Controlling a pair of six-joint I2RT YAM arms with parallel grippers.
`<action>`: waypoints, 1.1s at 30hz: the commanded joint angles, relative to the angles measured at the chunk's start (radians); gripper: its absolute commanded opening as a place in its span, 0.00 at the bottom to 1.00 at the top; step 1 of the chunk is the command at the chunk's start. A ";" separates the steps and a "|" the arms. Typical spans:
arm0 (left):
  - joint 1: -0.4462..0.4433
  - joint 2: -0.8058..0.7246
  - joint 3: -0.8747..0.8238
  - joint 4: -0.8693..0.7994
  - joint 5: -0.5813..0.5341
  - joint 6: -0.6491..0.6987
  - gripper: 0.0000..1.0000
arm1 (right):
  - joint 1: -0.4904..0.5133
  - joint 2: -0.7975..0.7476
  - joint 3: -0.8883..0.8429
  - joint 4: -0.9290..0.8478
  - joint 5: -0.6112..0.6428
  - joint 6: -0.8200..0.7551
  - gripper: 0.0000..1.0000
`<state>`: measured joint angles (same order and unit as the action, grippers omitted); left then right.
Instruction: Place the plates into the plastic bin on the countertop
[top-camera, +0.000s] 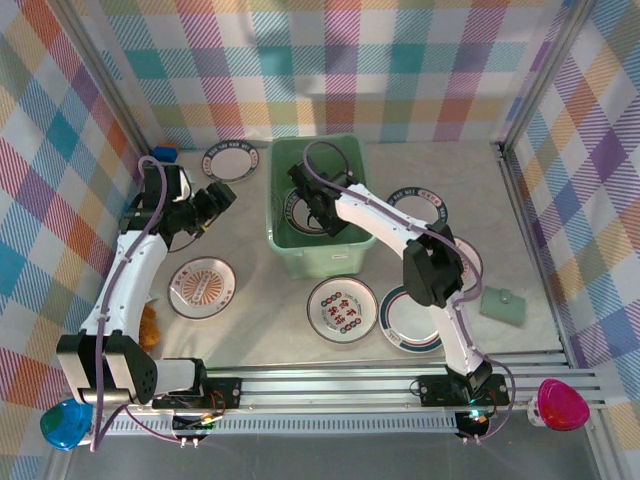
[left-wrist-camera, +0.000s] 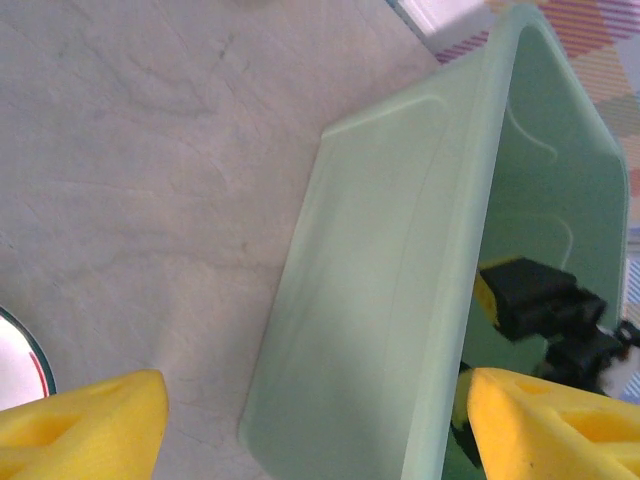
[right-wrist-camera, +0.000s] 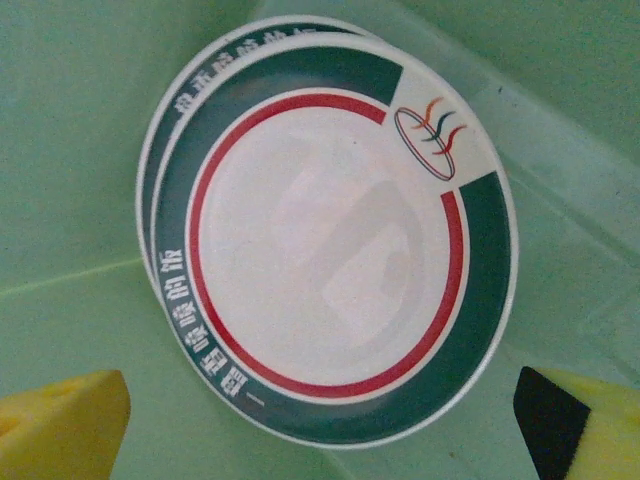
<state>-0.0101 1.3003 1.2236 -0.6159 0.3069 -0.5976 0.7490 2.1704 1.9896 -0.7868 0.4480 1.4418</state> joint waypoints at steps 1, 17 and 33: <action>0.006 0.040 0.062 -0.035 -0.073 0.011 0.79 | -0.005 -0.135 -0.051 0.081 0.021 -0.182 0.99; 0.041 0.619 0.323 0.283 -0.029 -0.121 0.76 | -0.131 -0.507 -0.441 0.541 -0.449 -0.831 0.75; 0.074 1.018 0.588 0.492 -0.024 -0.201 0.76 | -0.284 -0.473 -0.473 0.623 -0.697 -0.830 0.56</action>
<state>0.0502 2.2799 1.7622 -0.1993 0.2684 -0.7681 0.4763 1.6855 1.5169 -0.2173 -0.1860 0.6258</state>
